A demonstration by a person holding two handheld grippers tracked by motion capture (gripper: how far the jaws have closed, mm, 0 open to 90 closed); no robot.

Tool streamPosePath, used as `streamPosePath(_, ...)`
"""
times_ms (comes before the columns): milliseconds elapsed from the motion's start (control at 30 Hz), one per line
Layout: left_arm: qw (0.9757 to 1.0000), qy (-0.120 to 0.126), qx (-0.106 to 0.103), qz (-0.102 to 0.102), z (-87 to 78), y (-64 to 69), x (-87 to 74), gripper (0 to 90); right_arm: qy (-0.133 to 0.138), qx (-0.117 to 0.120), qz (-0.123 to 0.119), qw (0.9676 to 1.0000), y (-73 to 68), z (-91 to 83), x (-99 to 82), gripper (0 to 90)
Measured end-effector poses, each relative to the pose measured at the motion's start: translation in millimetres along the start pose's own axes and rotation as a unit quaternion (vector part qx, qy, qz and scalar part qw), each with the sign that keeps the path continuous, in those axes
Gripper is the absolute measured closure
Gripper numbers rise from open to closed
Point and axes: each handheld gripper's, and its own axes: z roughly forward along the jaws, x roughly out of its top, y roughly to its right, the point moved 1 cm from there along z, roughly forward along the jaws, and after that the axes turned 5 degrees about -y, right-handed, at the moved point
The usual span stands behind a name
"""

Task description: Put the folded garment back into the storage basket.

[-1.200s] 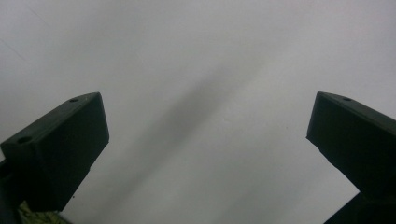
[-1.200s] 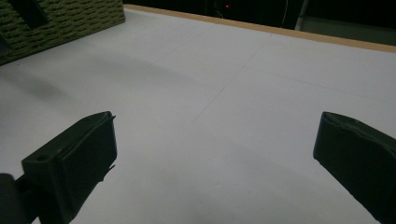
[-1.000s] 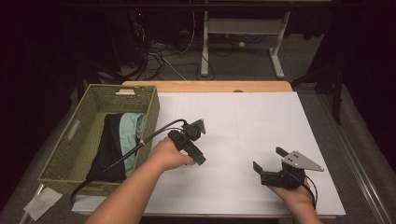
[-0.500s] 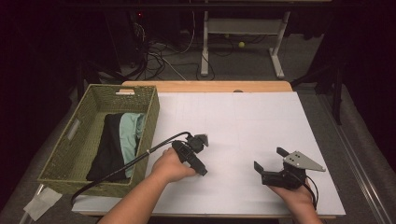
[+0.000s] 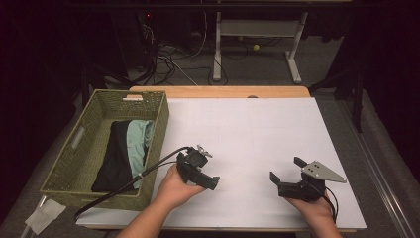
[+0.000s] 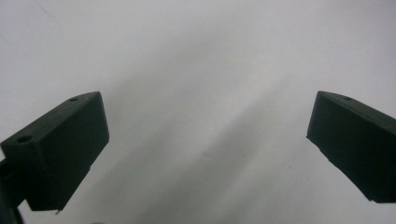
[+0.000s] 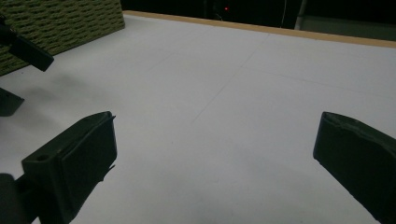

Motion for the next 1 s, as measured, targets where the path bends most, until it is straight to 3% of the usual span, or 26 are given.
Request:
streamPosePath(133,0.9975,0.070,-0.005,-0.002,-6.9,1.0,-11.4,0.0,0.002,0.000,0.002,1.0000,-1.0,-1.2,-0.8,0.0)
streamPosePath(233,0.9922,0.125,0.001,0.006,-8.5,3.4,-22.3,0.0,0.005,0.002,0.002,1.0000,-1.6,-2.4,-1.7,0.0)
streamPosePath(333,0.9875,0.157,0.004,0.012,-6.7,4.8,-32.9,0.0,0.008,0.003,0.004,1.0000,-2.5,-4.7,-2.8,0.0)
streamPosePath(500,0.9828,0.185,0.009,0.004,-3.1,4.5,-46.7,0.0,0.017,0.006,0.011,0.9998,-5.1,-11.2,-5.5,0.0)
streamPosePath(600,0.9784,0.207,0.011,0.002,-1.9,5.6,-55.4,0.0,0.024,0.005,0.008,0.9997,-7.6,-16.2,-7.7,0.0)
streamPosePath(667,0.9769,0.213,-0.015,-0.012,3.8,3.1,-61.4,0.0,0.026,0.004,0.005,0.9996,-8.3,-19.5,-9.6,0.0)
streamPosePath(700,0.9766,0.213,-0.018,-0.021,6.0,2.2,-63.6,0.0,0.028,0.002,0.006,0.9996,-8.4,-21.1,-10.7,0.0)
streamPosePath(767,0.9688,0.246,-0.020,-0.022,1.0,3.0,-67.5,0.0,0.030,-0.002,0.009,0.9995,-8.3,-24.7,-12.8,0.0)
streamPosePath(800,0.9663,0.256,-0.020,-0.024,0.2,3.4,-69.7,0.0,0.031,-0.005,0.010,0.9995,-8.3,-26.7,-13.7,0.0)
streamPosePath(867,0.9637,0.266,-0.021,-0.015,-1.2,4.3,-71.7,0.0,0.035,-0.008,0.014,0.9993,-8.7,-30.8,-15.4,0.0)
streamPosePath(1000,0.9612,0.275,-0.020,-0.010,-1.0,4.7,-71.0,0.0,0.039,-0.012,0.010,0.9991,-10.6,-35.8,-18.3,0.0)
